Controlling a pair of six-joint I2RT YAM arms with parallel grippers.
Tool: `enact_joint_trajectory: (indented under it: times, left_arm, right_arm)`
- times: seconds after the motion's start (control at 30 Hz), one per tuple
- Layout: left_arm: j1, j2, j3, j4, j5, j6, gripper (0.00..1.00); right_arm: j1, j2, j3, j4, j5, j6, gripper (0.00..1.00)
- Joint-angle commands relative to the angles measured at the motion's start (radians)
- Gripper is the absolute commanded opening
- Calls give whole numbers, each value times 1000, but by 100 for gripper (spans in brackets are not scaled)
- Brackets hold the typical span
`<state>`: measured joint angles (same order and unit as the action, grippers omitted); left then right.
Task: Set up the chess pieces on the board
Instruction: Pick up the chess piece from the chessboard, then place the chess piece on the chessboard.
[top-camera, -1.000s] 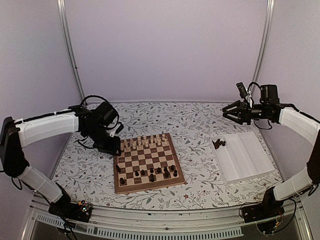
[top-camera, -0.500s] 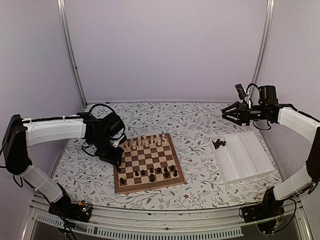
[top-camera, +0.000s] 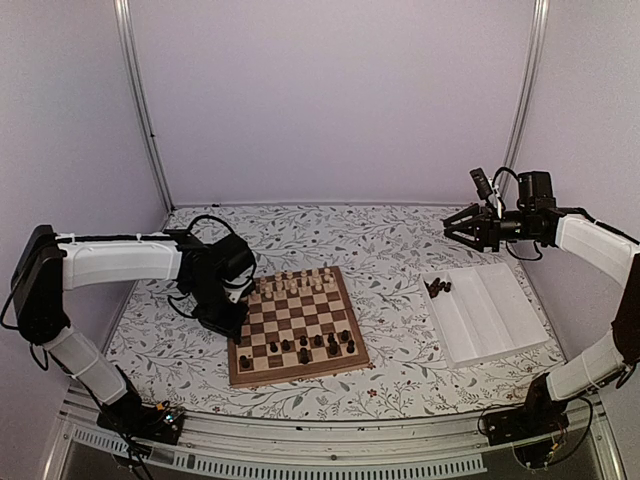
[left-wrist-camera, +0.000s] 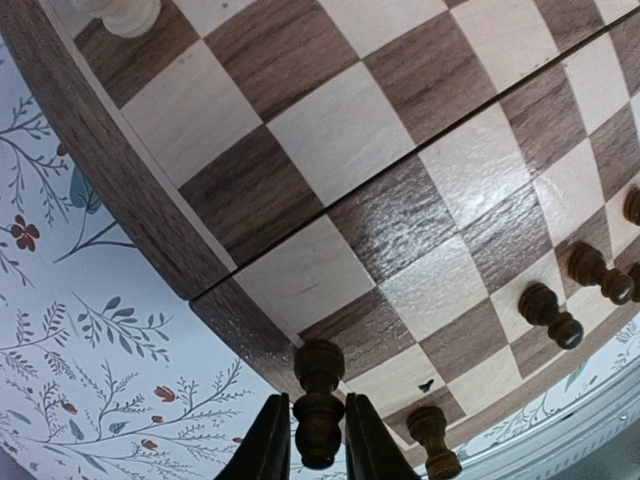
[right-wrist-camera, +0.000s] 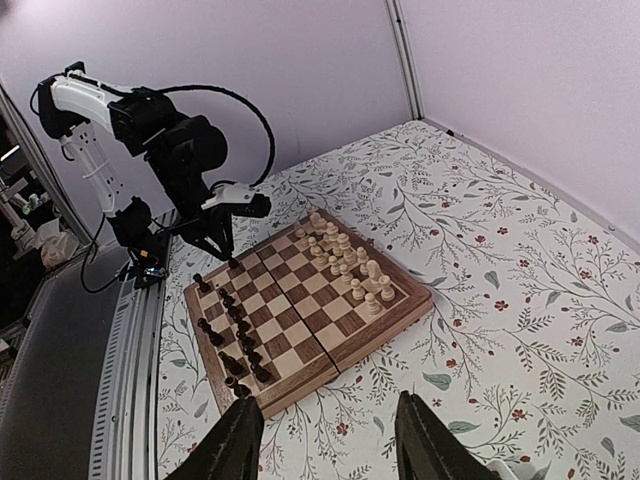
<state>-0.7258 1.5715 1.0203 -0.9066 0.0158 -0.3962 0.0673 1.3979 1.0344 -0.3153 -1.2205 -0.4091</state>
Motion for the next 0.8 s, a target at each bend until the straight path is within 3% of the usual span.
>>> enact_joint_trajectory:
  times: [0.0,0.2,0.43,0.77]
  left_arm:
    - [-18,5,6,-23,4,-5,17]
    - [-33,11,45,-34,-4,-10,8]
    - [-92,13,156,-71,-48,-18,7]
    - [-260,89,273,-66,-50,19,7]
  right_arm:
    - [6,5,-2,-11,-9,-14,49]
    - [6,7,-3,-13,-11,-17,48]
    - [6,7,-2,-15,-10,-20,47]
    - [6,4,-2,-18,-10,-24,47]
